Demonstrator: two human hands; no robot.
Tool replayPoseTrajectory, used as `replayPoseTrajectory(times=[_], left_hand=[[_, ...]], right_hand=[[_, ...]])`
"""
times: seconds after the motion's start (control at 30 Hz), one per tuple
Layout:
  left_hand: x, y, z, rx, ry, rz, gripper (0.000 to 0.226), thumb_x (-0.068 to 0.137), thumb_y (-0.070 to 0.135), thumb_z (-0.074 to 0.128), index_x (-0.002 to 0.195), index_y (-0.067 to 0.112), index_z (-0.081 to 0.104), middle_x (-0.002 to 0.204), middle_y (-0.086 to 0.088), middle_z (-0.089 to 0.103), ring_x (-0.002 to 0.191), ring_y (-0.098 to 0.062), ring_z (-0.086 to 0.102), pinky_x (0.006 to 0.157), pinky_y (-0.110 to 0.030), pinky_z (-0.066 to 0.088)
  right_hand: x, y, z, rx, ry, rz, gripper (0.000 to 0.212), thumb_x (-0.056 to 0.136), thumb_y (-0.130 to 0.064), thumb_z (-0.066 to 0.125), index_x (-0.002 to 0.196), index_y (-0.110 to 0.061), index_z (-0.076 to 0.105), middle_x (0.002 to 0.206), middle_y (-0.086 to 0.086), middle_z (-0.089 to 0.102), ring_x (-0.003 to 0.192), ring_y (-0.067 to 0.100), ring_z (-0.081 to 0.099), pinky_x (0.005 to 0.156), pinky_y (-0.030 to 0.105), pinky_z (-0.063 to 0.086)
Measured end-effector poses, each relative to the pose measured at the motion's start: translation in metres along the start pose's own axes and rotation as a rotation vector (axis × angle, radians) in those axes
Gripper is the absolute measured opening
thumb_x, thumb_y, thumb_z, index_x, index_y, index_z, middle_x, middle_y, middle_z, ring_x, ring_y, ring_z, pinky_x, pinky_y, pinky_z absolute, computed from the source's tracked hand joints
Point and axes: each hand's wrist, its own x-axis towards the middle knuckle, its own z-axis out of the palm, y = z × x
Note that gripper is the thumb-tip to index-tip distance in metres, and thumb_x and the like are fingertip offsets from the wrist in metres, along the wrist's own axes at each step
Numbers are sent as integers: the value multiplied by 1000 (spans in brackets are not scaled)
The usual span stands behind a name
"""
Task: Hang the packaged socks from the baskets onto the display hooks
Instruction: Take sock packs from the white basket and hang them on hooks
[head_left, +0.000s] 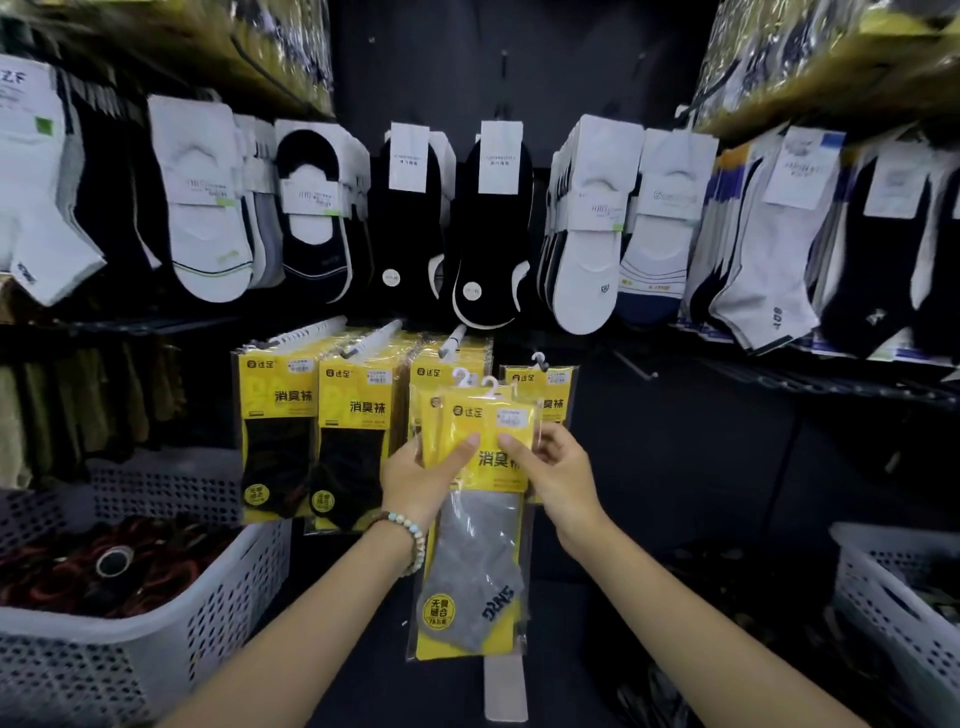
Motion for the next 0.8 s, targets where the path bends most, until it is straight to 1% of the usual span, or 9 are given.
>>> replayPoseTrajectory(times=[0.17, 0.23, 0.3, 0.37, 0.4, 0.47, 0.63, 0.77, 0.8], left_hand=[[-1, 0, 4, 40, -71, 0, 19, 84, 43, 60, 92, 27, 65, 83, 13, 67, 53, 14, 58, 45, -1, 39], [1, 0, 3, 104, -61, 28, 32, 92, 41, 49, 113, 20, 61, 84, 21, 56, 61, 16, 54, 55, 5, 36], [6, 0, -2, 146, -31, 36, 43, 94, 41, 45, 127, 15, 53, 97, 22, 46, 88, 10, 46, 79, -2, 32], [11, 0, -9, 168, -8, 61, 29, 91, 47, 44, 106, 26, 59, 95, 19, 47, 87, 4, 44, 78, -13, 35], [13, 4, -12, 188, 5, 71, 18, 89, 49, 44, 85, 34, 53, 83, 19, 44, 75, 6, 41, 67, -12, 34], [19, 8, -20, 224, 36, 98, 24, 92, 45, 44, 70, 39, 39, 69, 19, 32, 60, 7, 31, 52, -10, 31], [36, 10, -32, 226, 105, 124, 38, 93, 42, 46, 62, 21, 39, 54, 10, 29, 49, -5, 30, 50, -18, 25], [40, 13, -33, 228, 117, 133, 43, 92, 45, 45, 67, 9, 49, 62, 8, 21, 57, -8, 23, 54, -21, 33], [41, 13, -33, 218, 122, 129, 47, 91, 45, 46, 72, 3, 54, 69, 9, 18, 54, -9, 44, 57, -21, 40]], right_hand=[[-1, 4, -17, 95, 21, 67, 20, 85, -18, 69, 101, -8, 63, 91, 6, 71, 74, 8, 69, 57, 18, 52], [-1, 10, -26, 139, 41, 109, 14, 87, -19, 67, 97, -10, 61, 89, 5, 73, 75, 12, 70, 59, 21, 55], [2, 14, -36, 148, 82, 138, 8, 91, -19, 62, 96, -13, 60, 90, 6, 74, 78, 15, 70, 66, 27, 57], [8, 17, -45, 120, 147, 133, 4, 94, -17, 57, 95, -16, 61, 92, 5, 73, 81, 16, 69, 73, 32, 57], [12, 17, -49, 99, 184, 122, 6, 95, -16, 55, 95, -18, 61, 91, 4, 73, 81, 15, 69, 71, 30, 57], [20, 16, -58, 65, 249, 87, 9, 96, -14, 55, 92, -22, 59, 87, 1, 72, 76, 10, 69, 60, 21, 53], [53, 6, -66, -2, 310, 34, 7, 95, -12, 55, 92, -18, 56, 83, 2, 69, 71, 11, 66, 62, 24, 53], [79, 5, -55, -87, 214, -33, 6, 96, -11, 54, 102, -11, 55, 84, 7, 69, 73, 15, 66, 65, 27, 55], [83, 6, -52, -110, 188, -49, 6, 96, -11, 54, 102, -11, 55, 84, 7, 68, 73, 15, 66, 64, 27, 55]])
